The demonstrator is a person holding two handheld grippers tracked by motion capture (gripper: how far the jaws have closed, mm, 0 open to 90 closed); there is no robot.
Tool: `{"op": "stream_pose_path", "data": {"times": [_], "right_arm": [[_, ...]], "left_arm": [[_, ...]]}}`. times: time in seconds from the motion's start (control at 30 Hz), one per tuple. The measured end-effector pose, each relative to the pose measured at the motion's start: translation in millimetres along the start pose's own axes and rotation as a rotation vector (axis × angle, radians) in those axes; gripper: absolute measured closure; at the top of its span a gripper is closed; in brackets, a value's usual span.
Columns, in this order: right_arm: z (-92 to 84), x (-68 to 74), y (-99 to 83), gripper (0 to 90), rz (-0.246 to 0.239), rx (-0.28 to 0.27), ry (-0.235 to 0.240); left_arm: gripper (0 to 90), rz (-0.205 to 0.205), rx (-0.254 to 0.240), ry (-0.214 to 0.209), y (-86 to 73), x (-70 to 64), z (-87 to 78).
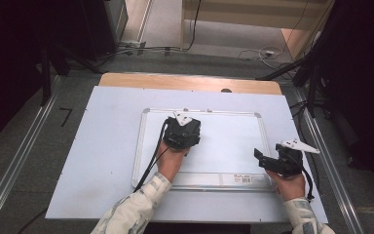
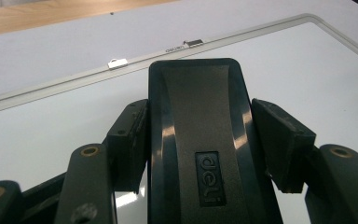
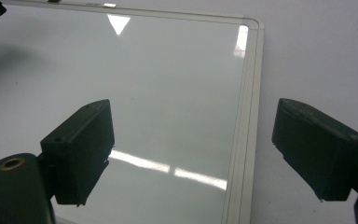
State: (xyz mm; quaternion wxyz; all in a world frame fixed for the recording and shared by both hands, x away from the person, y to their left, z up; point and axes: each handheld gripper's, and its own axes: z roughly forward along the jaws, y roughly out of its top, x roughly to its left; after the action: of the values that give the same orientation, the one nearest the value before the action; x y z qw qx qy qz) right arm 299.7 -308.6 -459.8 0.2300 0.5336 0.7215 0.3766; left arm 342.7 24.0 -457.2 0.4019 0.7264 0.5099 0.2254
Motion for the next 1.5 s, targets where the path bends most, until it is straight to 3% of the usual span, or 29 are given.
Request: {"op": "stream_pose_path", "data": {"times": [0.7,1.5], "right_arm": [[1.0,1.4,0.3,11.6,-0.006,0.006,-0.001],[1.4,1.9,0.3,11.6,-0.003,0.006,0.0]], "left_arm": [[40.7,-0.054,0.0,0.072,-6.3,30.3,-10.0],[40.7,-0.098,-0.006,0.117,-6.1,46.9,-9.8]]}}
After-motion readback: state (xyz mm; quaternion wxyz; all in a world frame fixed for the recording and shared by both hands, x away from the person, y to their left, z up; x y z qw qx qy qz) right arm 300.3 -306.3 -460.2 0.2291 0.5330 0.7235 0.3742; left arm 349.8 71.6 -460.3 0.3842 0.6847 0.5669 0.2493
